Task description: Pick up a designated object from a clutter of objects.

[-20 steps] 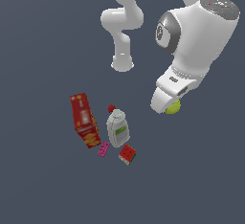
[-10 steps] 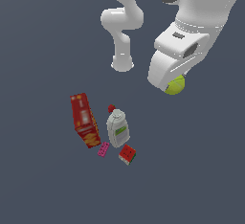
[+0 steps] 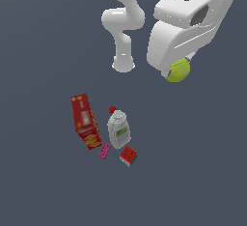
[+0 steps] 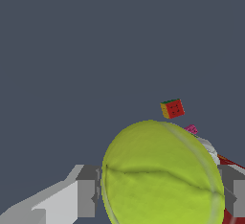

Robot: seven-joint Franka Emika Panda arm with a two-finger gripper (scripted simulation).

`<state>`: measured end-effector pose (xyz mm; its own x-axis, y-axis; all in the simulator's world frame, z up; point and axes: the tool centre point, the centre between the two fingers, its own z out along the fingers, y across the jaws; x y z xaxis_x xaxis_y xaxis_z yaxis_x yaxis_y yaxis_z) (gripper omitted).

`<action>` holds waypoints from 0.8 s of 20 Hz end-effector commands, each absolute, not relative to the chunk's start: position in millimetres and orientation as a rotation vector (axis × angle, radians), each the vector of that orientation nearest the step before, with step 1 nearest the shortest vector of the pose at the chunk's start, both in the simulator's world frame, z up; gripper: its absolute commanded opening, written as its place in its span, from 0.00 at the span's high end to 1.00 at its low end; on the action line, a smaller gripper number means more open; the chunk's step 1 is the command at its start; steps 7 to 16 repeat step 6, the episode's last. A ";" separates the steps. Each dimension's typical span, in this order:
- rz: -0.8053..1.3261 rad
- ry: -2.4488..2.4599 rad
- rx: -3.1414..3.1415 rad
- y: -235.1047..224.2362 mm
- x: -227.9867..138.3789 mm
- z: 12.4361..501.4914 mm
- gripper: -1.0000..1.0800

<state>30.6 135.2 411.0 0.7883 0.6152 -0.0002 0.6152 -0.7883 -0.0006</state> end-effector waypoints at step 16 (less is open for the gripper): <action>0.000 -1.022 -2.971 133.7 32.1 418.7 1.00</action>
